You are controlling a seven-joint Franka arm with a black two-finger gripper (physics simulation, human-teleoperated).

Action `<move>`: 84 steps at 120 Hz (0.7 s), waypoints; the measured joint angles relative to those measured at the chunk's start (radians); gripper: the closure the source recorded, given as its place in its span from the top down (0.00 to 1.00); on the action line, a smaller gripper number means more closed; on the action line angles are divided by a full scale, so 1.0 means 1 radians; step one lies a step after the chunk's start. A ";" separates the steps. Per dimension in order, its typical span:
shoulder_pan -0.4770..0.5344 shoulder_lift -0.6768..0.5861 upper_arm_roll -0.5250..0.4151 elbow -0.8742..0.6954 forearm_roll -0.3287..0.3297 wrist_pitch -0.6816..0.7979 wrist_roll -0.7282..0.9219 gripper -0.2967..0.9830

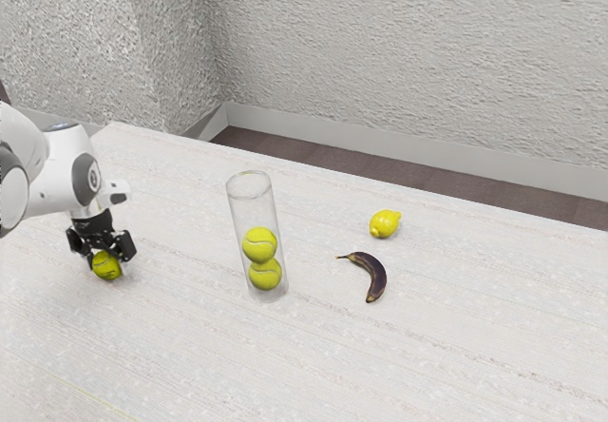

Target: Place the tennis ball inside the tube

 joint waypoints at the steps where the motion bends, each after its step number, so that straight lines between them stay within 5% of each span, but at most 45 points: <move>1: 0.000 0.001 0.000 0.000 0.000 0.000 0.001 0.75; 21: -0.007 0.005 0.000 0.001 -0.008 0.004 0.024 0.75; 50: -0.007 0.004 0.000 -0.001 -0.009 0.006 0.047 0.57; 84: -0.038 -0.052 -0.001 0.049 0.002 0.003 0.058 0.54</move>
